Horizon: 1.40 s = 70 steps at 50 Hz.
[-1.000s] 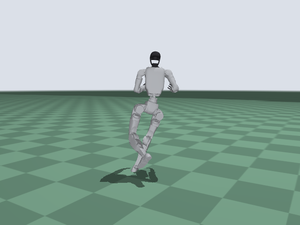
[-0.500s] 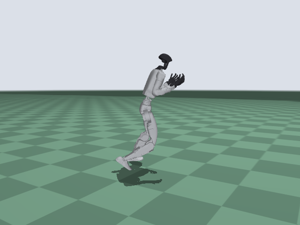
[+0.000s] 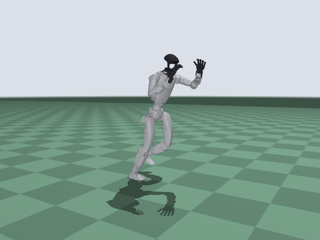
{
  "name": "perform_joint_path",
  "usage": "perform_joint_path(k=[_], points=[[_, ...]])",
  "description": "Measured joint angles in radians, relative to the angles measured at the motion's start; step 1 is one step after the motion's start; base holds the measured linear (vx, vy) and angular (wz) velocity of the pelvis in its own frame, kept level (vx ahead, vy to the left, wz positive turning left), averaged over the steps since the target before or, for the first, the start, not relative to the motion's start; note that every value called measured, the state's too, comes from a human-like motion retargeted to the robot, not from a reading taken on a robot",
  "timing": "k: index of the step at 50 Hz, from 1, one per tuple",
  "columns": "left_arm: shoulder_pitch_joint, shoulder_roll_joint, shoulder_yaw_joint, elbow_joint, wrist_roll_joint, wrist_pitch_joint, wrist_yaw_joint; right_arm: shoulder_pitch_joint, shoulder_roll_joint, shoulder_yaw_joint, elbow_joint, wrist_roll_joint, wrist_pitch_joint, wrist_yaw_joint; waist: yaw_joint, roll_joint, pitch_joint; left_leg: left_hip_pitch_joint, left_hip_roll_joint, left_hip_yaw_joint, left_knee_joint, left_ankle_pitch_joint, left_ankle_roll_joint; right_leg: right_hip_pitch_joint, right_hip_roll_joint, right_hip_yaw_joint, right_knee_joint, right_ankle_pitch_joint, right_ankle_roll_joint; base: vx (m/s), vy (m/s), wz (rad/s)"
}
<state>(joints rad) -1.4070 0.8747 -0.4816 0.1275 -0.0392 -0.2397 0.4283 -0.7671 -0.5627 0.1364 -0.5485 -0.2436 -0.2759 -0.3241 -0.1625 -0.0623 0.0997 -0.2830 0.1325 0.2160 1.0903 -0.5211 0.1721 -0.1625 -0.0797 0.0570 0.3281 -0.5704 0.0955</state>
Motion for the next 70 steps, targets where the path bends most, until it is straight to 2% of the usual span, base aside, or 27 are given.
perform_joint_path(k=[3,5,8,11,13,15,17,20,22,25,27,30,33,35,38,40,42,45,48,51,53,55,58,61,65,68,70], points=[[0.584,-0.179,0.380,-0.492,0.118,-0.046,-0.192,-0.228,0.068,0.131,0.484,-0.216,0.101,-0.118,0.176,-0.114,-0.038,-0.110,-0.079,0.024,-0.141,-0.013,-0.006,0.117,-0.072,0.037,-0.118,0.205,-0.008,1.10,0.09,-1.24],[0.908,-0.308,0.506,-0.683,0.089,-0.073,-0.295,-0.383,0.099,0.236,0.915,-0.200,0.212,-0.220,0.329,-0.192,-0.044,-0.146,-0.121,0.046,-0.340,0.012,-0.020,0.168,-0.114,0.074,-0.171,0.379,-0.001,1.15,0.19,-1.59],[1.183,-0.452,0.428,-0.753,-0.010,-0.057,-0.330,-0.606,0.076,0.527,1.569,0.151,0.254,-0.237,0.560,-0.232,0.008,-0.127,-0.152,0.052,-0.708,0.051,-0.055,0.272,-0.137,0.092,-0.219,0.577,0.017,1.17,0.31,-0.95],[1.215,-0.517,0.325,-0.739,0.021,-0.011,-0.351,-0.647,-0.032,0.740,1.812,0.385,0.202,-0.115,0.679,-0.142,0.072,-0.072,-0.139,0.039,-0.873,0.088,-0.121,0.416,-0.092,0.011,-0.132,0.598,-0.029,1.21,0.40,0.48],[1.109,-0.531,0.303,-0.733,0.147,0.029,-0.329,-0.623,-0.117,0.692,1.707,0.358,0.187,-0.155,0.654,-0.059,0.107,-0.026,-0.122,0.009,-0.810,0.107,-0.114,0.450,-0.069,-0.117,0.092,0.504,-0.091,1.20,0.38,1.51],[0.947,-0.568,0.299,-0.719,0.295,0.075,-0.295,-0.518,-0.188,0.480,1.397,0.228,0.201,-0.194,0.562,-0.007,0.106,-0.010,-0.146,-0.050,-0.656,0.006,-0.052,0.379,-0.111,-0.223,0.436,0.369,-0.133,1.14,0.31,1.87],[0.729,-0.560,0.288,-0.651,0.450,0.150,-0.270,-0.325,-0.160,0.208,0.968,0.107,0.214,-0.115,0.437,-0.020,0.092,-0.010,-0.184,-0.091,-0.544,-0.104,-0.022,0.223,-0.140,-0.199,0.724,0.270,-0.137,1.10,0.17,1.61],[0.402,-0.473,0.237,-0.399,0.607,0.265,-0.238,0.006,-0.044,-0.020,0.403,0.055,0.169,0.040,0.267,-0.013,0.041,0.064,-0.179,-0.121,-0.575,-0.131,-0.077,-0.023,-0.078,-0.103,0.896,0.203,-0.105,1.14,0.04,0.85],[0.200,-0.397,0.153,-0.118,0.640,0.318,-0.220,0.243,0.013,-0.063,0.130,0.071,0.118,0.112,0.155,0.035,-0.006,0.143,-0.145,-0.147,-0.689,-0.065,-0.107,-0.154,-0.034,-0.104,0.808,0.205,-0.084,1.18,-0.02,0.54],[-0.079,-0.302,-0.099,0.406,0.563,0.356,-0.104,0.541,0.010,-0.029,-0.113,0.149,0.035,0.153,-0.047,0.132,-0.048,0.252,-0.089,-0.215,-0.834,0.113,-0.153,-0.215,-0.020,-0.217,0.423,0.269,-0.069,1.23,-0.10,1.07],[-0.247,-0.267,-0.377,0.779,0.440,0.334,-0.084,0.620,-0.005,0.036,-0.156,0.208,0.010,0.160,-0.206,0.125,-0.027,0.338,-0.092,-0.275,-0.884,0.241,-0.167,-0.146,-0.033,-0.285,0.069,0.317,-0.028,1.27,-0.26,1.55],[-0.365,-0.283,-0.694,1.177,0.276,0.263,-0.268,0.626,0.006,0.111,-0.142,0.225,0.009,0.175,-0.333,0.037,0.007,0.472,-0.138,-0.315,-0.852,0.368,-0.115,-0.057,-0.063,-0.289,-0.222,0.324,0.057,1.28,-0.40,0.52],[-0.362,-0.252,-0.595,1.153,0.240,0.229,-0.357,0.519,0.053,0.121,-0.114,0.164,-0.003,0.162,-0.251,-0.022,0.006,0.402,-0.154,-0.181,-0.454,0.315,-0.040,-0.021,-0.067,-0.241,-0.173,0.310,0.022,1.19,-0.37,-1.20],[-0.286,-0.191,-0.348,0.873,0.320,0.248,-0.271,0.363,0.078,0.091,-0.074,0.098,0.014,0.153,-0.136,-0.010,-0.001,0.270,-0.100,-0.088,-0.122,0.213,-0.011,-0.035,-0.033,-0.189,-0.045,0.196,-0.034,1.12,-0.23,-1.70],[0.074,-0.155,0.089,0.201,0.532,0.264,-0.196,0.029,0.121,0.099,0.187,-0.088,0.091,0.127,0.026,0.004,-0.038,0.058,-0.073,-0.055,0.150,0.102,0.001,-0.053,-0.009,-0.120,0.113,0.056,-0.054,1.16,-0.07,-1.34],[0.405,-0.190,0.327,-0.229,0.625,0.228,-0.240,-0.188,0.180,0.148,0.511,-0.170,0.166,0.060,0.108,-0.021,-0.061,-0.055,-0.083,-0.036,0.162,0.068,0.003,-0.004,-0.018,-0.087,0.098,0.051,-0.042,1.23,0.01,-1.03],[0.779,-0.247,0.485,-0.548,0.566,0.149,-0.281,-0.355,0.233,0.191,0.903,-0.088,0.246,-0.036,0.214,-0.072,-0.083,-0.115,-0.089,0.024,0.013,0.047,-0.001,0.071,-0.040,-0.036,0.008,0.122,-0.018,1.28,0.06,-1.40],[1.273,-0.337,0.559,-0.744,0.274,0.064,-0.330,-0.514,0.259,0.268,1.457,0.288,0.266,-0.183,0.420,-0.154,-0.092,-0.104,-0.096,0.140,-0.419,0.074,-0.030,0.170,-0.082,0.067,-0.121,0.305,0.023,1.31,0.22,-1.83],[1.474,-0.458,0.550,-0.725,0.054,0.119,-0.496,-0.535,0.184,0.378,1.722,0.570,0.255,-0.137,0.589,-0.143,-0.032,-0.029,-0.093,0.175,-0.865,0.134,-0.108,0.305,-0.084,0.120,-0.210,0.490,0.040,1.28,0.46,-1.10],[1.413,-0.529,0.550,-0.749,0.082,0.112,-0.512,-0.428,0.067,0.403,1.606,0.466,0.216,-0.125,0.594,-0.041,0.037,0.043,-0.077,0.142,-0.892,0.169,-0.125,0.442,-0.055,0.059,-0.109,0.546,-0.032,1.25,0.54,0.68],[1.236,-0.531,0.519,-0.751,0.190,0.099,-0.436,-0.295,0.013,0.297,1.329,0.328,0.193,-0.127,0.530,0.025,0.073,0.079,-0.066,0.092,-0.731,0.083,-0.089,0.418,-0.058,-0.064,0.178,0.462,-0.088,1.21,0.47,1.36],[0.990,-0.511,0.472,-0.702,0.320,0.145,-0.409,-0.130,0.019,0.150,0.981,0.236,0.189,-0.054,0.444,0.040,0.083,0.087,-0.081,0.052,-0.590,-0.032,-0.055,0.283,-0.111,-0.156,0.526,0.311,-0.139,1.17,0.34,1.13],[0.619,-0.458,0.389,-0.467,0.475,0.244,-0.415,0.168,0.103,0.012,0.493,0.215,0.158,0.131,0.282,0.025,0.027,0.111,-0.117,0.026,-0.587,-0.071,-0.079,0.006,-0.108,-0.137,0.771,0.179,-0.155,1.17,0.22,0.92],[0.306,-0.390,0.271,-0.031,0.552,0.327,-0.244,0.493,0.126,-0.008,0.146,0.253,0.074,0.191,0.082,0.098,-0.037,0.186,-0.106,-0.047,-0.706,0.012,-0.144,-0.159,-0.026,-0.178,0.605,0.183,-0.129,1.25,0.14,1.28],[-0.047,-0.328,0.001,0.717,0.327,0.358,0.003,0.786,0.041,0.014,-0.067,0.351,0.001,0.204,-0.203,0.164,-0.031,0.361,-0.116,-0.201,-0.866,0.233,-0.203,-0.098,-0.007,-0.332,-0.068,0.336,-0.039,1.36,-0.07,1.79],[-0.197,-0.295,-0.208,1.101,0.136,0.314,-0.145,0.764,0.106,0.055,-0.085,0.419,0.022,0.335,-0.305,0.053,0.020,0.538,-0.182,-0.282,-0.874,0.369,-0.102,-0.043,-0.039,-0.335,-0.286,0.374,0.047,1.42,-0.29,0.28],[-0.194,-0.265,-0.210,1.111,0.167,0.278,-0.256,0.694,0.174,0.050,-0.084,0.434,0.021,0.408,-0.260,-0.008,0.032,0.554,-0.234,-0.258,-0.699,0.389,-0.023,-0.029,-0.053,-0.288,-0.251,0.368,0.033,1.34,-0.23,-1.41]])
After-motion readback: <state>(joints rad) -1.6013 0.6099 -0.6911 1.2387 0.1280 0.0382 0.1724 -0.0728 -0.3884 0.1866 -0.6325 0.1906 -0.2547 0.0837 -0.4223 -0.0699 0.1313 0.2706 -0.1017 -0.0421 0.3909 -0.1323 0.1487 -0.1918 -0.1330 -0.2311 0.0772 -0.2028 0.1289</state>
